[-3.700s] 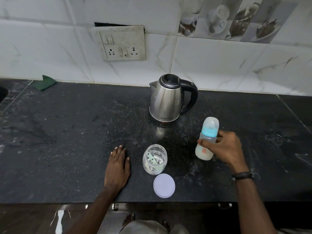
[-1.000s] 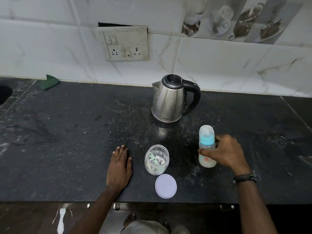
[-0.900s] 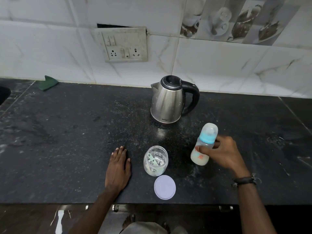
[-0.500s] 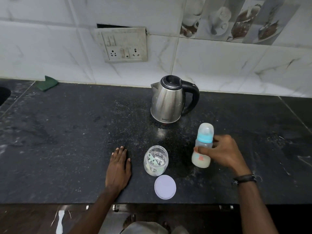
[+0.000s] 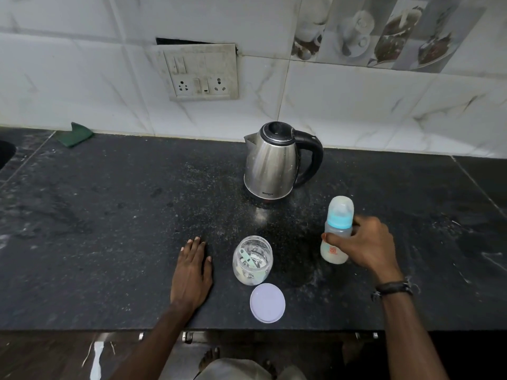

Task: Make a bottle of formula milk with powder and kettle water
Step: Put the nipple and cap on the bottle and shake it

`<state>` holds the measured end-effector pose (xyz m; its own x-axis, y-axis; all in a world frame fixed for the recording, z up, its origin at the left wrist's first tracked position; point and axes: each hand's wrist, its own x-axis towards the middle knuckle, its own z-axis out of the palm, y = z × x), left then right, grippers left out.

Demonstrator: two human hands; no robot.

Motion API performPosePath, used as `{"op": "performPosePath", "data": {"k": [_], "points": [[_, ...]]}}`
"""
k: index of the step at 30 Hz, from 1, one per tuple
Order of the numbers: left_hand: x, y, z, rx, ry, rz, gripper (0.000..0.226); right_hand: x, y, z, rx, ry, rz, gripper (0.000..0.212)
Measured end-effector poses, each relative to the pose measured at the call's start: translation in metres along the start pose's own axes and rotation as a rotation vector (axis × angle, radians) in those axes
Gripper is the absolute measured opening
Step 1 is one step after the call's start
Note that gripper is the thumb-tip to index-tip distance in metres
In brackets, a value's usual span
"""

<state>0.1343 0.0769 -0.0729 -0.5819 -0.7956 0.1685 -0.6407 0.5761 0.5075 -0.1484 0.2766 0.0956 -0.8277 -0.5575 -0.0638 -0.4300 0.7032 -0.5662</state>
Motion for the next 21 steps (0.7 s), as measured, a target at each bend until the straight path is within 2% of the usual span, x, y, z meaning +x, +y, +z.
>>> {"op": "performPosePath", "data": {"k": [3,6,9,12,15,19,21], "points": [[-0.0007,-0.0005,0.0001,-0.002,-0.001,-0.001,0.042,0.0019,-0.0017,-0.0006,0.084,-0.072,0.013,0.041],[-0.0001,-0.0001,-0.0003,-0.004,0.000,0.001,0.042,0.0028,-0.0010,-0.0026,-0.021,0.013,-0.009,0.046],[-0.0002,-0.0009,0.0003,-0.010,0.004,0.001,0.042,0.0036,-0.0014,-0.0022,0.099,-0.071,0.001,0.041],[-0.0004,0.0001,-0.0001,-0.012,0.008,-0.007,0.048,0.0033,-0.0006,-0.0019,-0.009,0.015,-0.041,0.042],[-0.0014,-0.0009,0.0005,-0.018,0.008,-0.003,0.048,0.0047,0.0006,-0.0007,0.120,-0.102,-0.029,0.038],[-0.0006,-0.0013,0.0012,-0.013,0.005,-0.002,0.043,0.0053,0.0027,0.0015,0.045,-0.008,-0.054,0.042],[-0.0003,-0.0013,0.0009,-0.013,0.007,0.000,0.044,0.0059,0.0040,0.0003,0.144,-0.086,-0.042,0.040]]}}
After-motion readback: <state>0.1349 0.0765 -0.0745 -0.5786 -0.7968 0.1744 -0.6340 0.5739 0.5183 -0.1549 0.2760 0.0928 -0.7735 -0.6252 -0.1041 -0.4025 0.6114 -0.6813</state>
